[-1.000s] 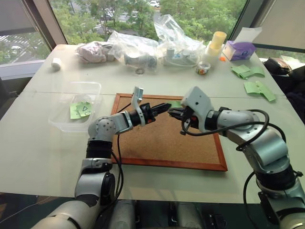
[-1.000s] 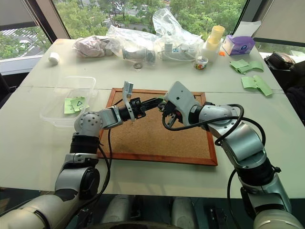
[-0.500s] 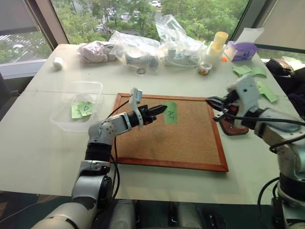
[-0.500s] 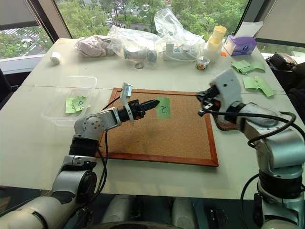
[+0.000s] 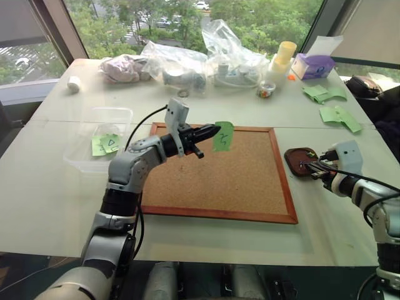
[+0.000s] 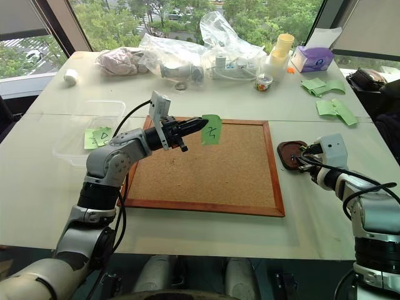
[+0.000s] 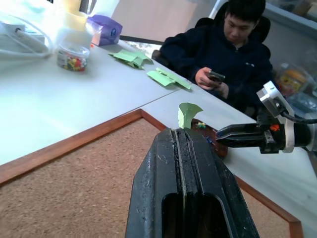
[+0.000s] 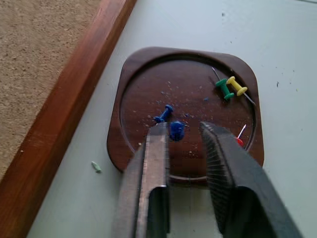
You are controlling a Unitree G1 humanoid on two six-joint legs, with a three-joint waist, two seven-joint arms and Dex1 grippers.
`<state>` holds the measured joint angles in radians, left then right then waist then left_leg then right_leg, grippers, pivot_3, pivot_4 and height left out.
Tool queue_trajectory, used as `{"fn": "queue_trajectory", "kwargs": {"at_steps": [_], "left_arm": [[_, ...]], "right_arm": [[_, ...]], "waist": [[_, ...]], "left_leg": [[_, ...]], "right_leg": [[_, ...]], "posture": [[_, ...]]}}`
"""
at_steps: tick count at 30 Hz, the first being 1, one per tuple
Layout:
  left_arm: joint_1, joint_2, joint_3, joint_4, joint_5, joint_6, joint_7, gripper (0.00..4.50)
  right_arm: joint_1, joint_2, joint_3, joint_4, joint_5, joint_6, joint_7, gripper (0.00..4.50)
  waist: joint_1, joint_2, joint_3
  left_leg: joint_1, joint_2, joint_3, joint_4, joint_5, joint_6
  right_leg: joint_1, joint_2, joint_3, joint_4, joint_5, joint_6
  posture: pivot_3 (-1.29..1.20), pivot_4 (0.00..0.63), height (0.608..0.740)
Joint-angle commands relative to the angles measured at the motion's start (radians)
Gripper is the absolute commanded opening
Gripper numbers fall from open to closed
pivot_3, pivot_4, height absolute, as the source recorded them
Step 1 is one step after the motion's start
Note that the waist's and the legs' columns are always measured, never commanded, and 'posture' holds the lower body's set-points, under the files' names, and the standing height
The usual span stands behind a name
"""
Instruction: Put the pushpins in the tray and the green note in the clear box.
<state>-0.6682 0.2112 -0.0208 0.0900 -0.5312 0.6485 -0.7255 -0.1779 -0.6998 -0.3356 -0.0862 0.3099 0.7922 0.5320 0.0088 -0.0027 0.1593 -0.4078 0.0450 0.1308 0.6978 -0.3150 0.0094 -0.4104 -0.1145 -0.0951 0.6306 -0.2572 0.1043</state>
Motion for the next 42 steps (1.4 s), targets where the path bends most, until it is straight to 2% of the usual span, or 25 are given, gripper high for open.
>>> {"fn": "queue_trajectory", "kwargs": {"at_steps": [1, 2, 8, 15, 21, 26, 29, 34, 35, 38, 42], "left_arm": [[0.005, 0.018, 0.009, -0.067, 0.003, -0.022, 0.003, 0.0], [0.005, 0.022, 0.015, -0.071, 0.003, -0.024, 0.007, 0.0], [-0.032, 0.062, 0.104, -0.082, 0.004, -0.038, 0.092, 0.0], [-0.007, 0.121, 0.258, -0.084, 0.163, -0.157, 0.421, 0.0], [0.036, 0.143, 0.375, -0.065, 0.239, -0.171, 0.641, 0.0], [0.092, 0.192, 0.399, -0.036, 0.27, -0.171, 0.66, 0.0], [0.106, 0.197, 0.407, -0.028, 0.261, -0.162, 0.659, 0.92], [0.121, 0.202, 0.407, -0.069, 0.207, -0.135, 0.599, 3.35], [0.122, 0.203, 0.407, -0.085, 0.188, -0.125, 0.58, 3.71], [0.128, 0.208, 0.397, -0.132, 0.146, -0.1, 0.526, 3.71], [0.167, 0.228, 0.321, -0.288, -0.036, 0.033, 0.317, 3.71]], "right_arm": [[-0.009, -0.01, -0.019, -0.001, -0.004, -0.04, -0.007, 3.26], [-0.011, -0.012, -0.023, -0.005, 0.001, -0.039, -0.007, 3.79], [-0.049, -0.017, -0.037, -0.11, 0.077, 0.017, 0.013, 3.79], [-0.117, -0.031, 0.062, -0.365, 0.255, 0.053, 0.172, 3.79], [-0.19, -0.044, 0.121, -0.354, 0.274, 0.055, 0.195, 3.79], [-0.245, -0.049, 0.166, -0.275, 0.247, 0.023, 0.209, 3.79], [-0.268, -0.054, 0.18, -0.243, 0.229, 0.005, 0.214, 3.82], [-0.275, -0.06, 0.187, -0.23, 0.219, -0.004, 0.22, 3.82], [-0.274, -0.061, 0.185, -0.229, 0.219, -0.004, 0.22, 3.82], [-0.268, -0.066, 0.18, -0.229, 0.22, -0.003, 0.22, 3.82], [-0.228, -0.09, 0.159, -0.237, 0.224, -0.003, 0.232, 3.82]], "waist": [[0.002, 0.0, 0.0], [0.003, 0.0, 0.0], [0.001, 0.0, 0.0], [-0.004, 0.0, 0.0], [0.006, -0.004, 0.003], [0.003, -0.006, 0.003], [0.004, -0.007, 0.003], [0.004, -0.007, 0.004], [0.003, -0.007, 0.004], [0.002, -0.007, 0.004], [0.004, -0.007, 0.004]], "left_leg": [[0.0, 0.0, 0.0, 0.0, 0.0, 0.0], [0.0, 0.0, 0.0, 0.0, 0.0, 0.0], [0.0, 0.0, 0.0, 0.0, 0.0, 0.0], [0.0, 0.002, -0.002, 0.0, 0.0, 0.0], [0.0, 0.001, -0.003, 0.001, 0.0, 0.0], [0.0, 0.001, -0.002, 0.0, -0.001, 0.001], [0.0, 0.001, -0.001, 0.001, 0.0, 0.001], [0.0, 0.001, -0.001, 0.001, 0.0, 0.001], [0.0, 0.001, -0.001, 0.001, 0.0, 0.001], [0.0, 0.002, -0.001, 0.001, 0.0, 0.0], [0.0, 0.002, 0.0, 0.0, 0.0, 0.0]], "right_leg": [[0.0, 0.0, 0.0, 0.0, 0.0, 0.0], [0.0, 0.0, 0.0, 0.0, 0.0, 0.0], [0.0, 0.0, 0.0, 0.0, 0.0, 0.0], [0.0, 0.001, 0.0, 0.0, 0.0, 0.0], [0.001, 0.0, 0.0, 0.0, 0.0, 0.0], [0.001, 0.0, 0.0, 0.0, 0.0, 0.0], [0.001, 0.0, 0.0, 0.0, 0.0, 0.0], [0.001, 0.0, -0.001, 0.0, 0.0, 0.0], [0.001, 0.0, -0.001, 0.0, 0.0, 0.0], [0.0, 0.0, -0.001, 0.0, 0.0, 0.0], [0.0, 0.0, 0.0, 0.0, 0.0, 0.0]], "posture": [[0.0, 0.15, 0.74], [0.0, 0.15, 0.74], [0.0, 0.15, 0.74], [0.0, 0.15, 0.74], [0.0, 0.15, 0.74], [0.0, 0.15, 0.74], [0.0, 0.15, 0.74], [0.0, 0.15, 0.74], [0.0, 0.15, 0.74], [0.0, 0.15, 0.74], [0.0, 0.15, 0.74]]}}
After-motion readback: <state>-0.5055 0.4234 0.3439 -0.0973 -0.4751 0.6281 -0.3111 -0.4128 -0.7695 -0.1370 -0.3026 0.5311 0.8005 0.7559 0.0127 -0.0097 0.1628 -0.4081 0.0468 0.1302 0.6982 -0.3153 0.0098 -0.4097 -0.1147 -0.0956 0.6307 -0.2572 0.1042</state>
